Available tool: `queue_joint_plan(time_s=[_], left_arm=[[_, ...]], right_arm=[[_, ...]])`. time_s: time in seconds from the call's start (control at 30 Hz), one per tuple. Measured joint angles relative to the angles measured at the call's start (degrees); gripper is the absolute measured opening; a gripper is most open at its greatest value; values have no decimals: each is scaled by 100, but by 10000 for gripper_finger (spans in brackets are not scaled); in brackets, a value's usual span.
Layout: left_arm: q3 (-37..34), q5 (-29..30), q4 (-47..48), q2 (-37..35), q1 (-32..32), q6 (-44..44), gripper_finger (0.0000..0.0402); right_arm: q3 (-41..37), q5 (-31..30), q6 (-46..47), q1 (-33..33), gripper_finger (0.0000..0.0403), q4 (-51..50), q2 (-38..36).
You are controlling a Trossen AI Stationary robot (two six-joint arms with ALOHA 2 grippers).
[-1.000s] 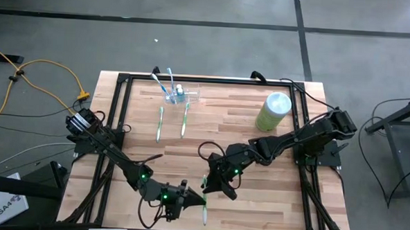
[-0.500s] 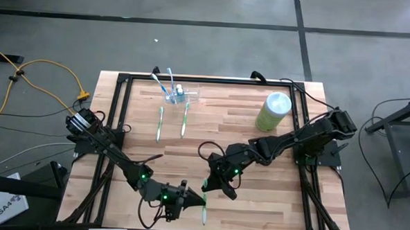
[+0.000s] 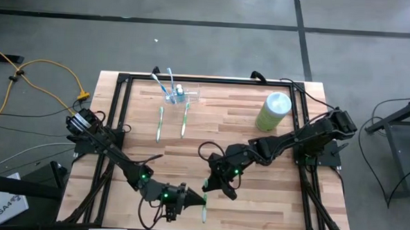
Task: Pick & Place toothbrushing station
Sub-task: Put the bottom green toothbrush into the right section of the transparent organizer
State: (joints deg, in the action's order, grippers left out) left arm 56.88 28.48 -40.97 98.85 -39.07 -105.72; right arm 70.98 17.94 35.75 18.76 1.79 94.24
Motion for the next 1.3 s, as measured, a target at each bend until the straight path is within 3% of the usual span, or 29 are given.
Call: queue_joint_plan(time_s=[0.4, 0.6, 0.73, 0.9, 1.3], left_arm=[[0, 37, 297, -2, -154, 613, 114], [0, 598, 463, -2, -212, 1410, 116], [2, 976, 439, -2, -359, 2537, 116], [9, 2030, 151, -11, -548, 3807, 116], [9, 4270, 125, -11, -572, 5633, 116]], right_arm=[[-2, -176, -19, -2, 8, -297, 2], [-4, -455, -299, -44, 8, -637, 2], [-4, -458, -584, -206, 8, -668, 2], [-4, -588, -1066, -596, 8, -940, -70], [30, -766, -2365, -2119, 8, -979, -136]])
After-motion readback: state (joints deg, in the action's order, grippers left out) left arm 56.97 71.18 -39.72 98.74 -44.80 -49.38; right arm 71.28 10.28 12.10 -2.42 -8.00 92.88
